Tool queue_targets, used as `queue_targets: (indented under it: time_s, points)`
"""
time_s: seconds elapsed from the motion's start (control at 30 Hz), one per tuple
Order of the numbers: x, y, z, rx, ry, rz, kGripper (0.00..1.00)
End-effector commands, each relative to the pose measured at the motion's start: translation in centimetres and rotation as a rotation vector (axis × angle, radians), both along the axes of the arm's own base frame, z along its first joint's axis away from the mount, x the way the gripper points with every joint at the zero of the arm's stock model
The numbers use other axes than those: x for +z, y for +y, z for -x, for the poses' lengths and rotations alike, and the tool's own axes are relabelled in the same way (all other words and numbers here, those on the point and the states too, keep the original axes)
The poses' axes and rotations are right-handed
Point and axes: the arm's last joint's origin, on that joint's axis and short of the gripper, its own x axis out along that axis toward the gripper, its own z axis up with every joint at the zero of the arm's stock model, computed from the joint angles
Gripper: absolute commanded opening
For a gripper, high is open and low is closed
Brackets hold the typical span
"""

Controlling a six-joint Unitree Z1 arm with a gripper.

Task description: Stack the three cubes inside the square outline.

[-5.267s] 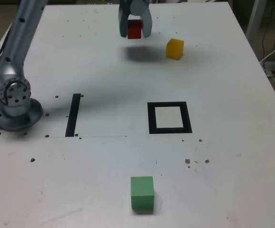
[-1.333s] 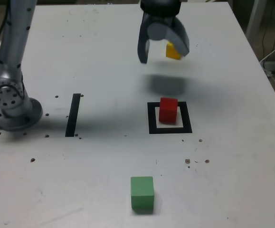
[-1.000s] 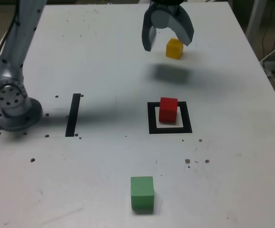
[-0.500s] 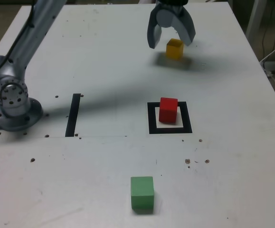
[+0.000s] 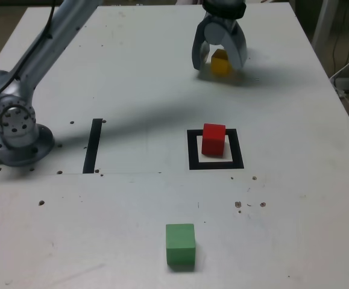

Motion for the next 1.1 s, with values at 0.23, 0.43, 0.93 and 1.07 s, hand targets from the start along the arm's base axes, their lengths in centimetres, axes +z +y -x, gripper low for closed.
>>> queue_targets:
  time_s: [0.23, 0.43, 0.93, 1.07]
  points:
    - [0.4, -0.5, -0.4, -0.025, -0.006, 0.003, 0.29]
    - [0.6, -0.6, -0.5, -0.026, -0.006, 0.002, 0.29]
    - [1.6, -1.1, -0.3, -0.018, -0.014, -0.008, 0.29]
    - [2.4, -1.6, -0.1, -0.006, -0.020, -0.015, 0.29]
